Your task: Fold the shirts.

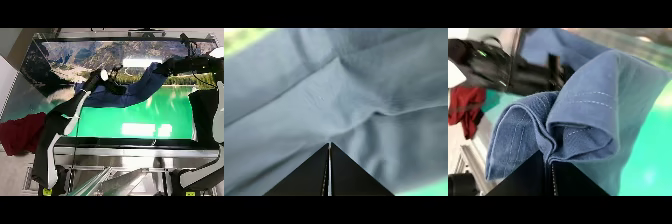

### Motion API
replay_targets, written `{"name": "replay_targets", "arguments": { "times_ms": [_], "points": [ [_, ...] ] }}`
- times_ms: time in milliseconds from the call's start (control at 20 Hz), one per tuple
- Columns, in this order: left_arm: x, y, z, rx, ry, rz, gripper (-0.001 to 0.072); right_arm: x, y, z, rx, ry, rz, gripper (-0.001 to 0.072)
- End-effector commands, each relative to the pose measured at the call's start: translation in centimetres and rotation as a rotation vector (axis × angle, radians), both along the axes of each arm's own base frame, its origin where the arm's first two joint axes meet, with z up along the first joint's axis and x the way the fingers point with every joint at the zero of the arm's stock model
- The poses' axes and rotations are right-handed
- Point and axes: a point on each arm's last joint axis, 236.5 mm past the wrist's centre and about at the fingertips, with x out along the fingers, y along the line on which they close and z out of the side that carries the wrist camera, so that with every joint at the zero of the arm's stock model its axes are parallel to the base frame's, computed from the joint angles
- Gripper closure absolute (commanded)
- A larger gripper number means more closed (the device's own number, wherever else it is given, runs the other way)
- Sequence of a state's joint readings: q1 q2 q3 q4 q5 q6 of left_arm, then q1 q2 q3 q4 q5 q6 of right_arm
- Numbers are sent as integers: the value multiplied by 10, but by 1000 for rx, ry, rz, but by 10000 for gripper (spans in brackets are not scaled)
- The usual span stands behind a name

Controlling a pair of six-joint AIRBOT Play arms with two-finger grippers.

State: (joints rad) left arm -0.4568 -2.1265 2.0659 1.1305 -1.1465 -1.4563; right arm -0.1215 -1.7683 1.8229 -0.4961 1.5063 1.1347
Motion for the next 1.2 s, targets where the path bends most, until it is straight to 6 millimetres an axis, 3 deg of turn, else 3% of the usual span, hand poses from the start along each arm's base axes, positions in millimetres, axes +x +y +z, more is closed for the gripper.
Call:
{"name": "replay_targets", "arguments": {
  "times_ms": [0,150,250,350,450,600,700,750,800,850,950,1000,1050,1150],
  "points": [
    [6,63,104,12,-99,21,708,-11,25,24,14,-25,24,698],
    [6,171,244,-29,-304,187,688,-15,61,48,67,-80,42,698],
    [-7,244,326,-65,-464,336,688,-7,103,57,108,-128,23,698],
    [-32,303,376,-104,-544,464,688,1,161,53,124,-186,-1,698],
    [-57,333,405,-193,-581,541,688,-1,233,24,125,-218,-2,697],
    [-80,357,416,-298,-596,595,687,-20,335,-69,64,-230,-8,697],
    [-87,362,412,-352,-589,601,688,-36,381,-119,22,-289,-19,691],
    [-87,363,408,-382,-576,610,688,-43,395,-133,15,-310,-24,643],
    [-86,361,402,-401,-569,606,688,-51,404,-143,15,-309,-18,381],
    [-84,361,394,-403,-558,605,688,-57,408,-147,11,-310,-1,209],
    [-80,361,379,-410,-529,613,689,-60,399,-144,-15,-336,72,194],
    [-77,358,375,-417,-523,613,688,-55,384,-133,-19,-337,105,208],
    [-76,355,375,-416,-525,607,689,-45,364,-119,-24,-332,122,208],
    [-75,344,378,-416,-538,573,688,-15,298,-98,-92,-265,89,208]
  ]
}}
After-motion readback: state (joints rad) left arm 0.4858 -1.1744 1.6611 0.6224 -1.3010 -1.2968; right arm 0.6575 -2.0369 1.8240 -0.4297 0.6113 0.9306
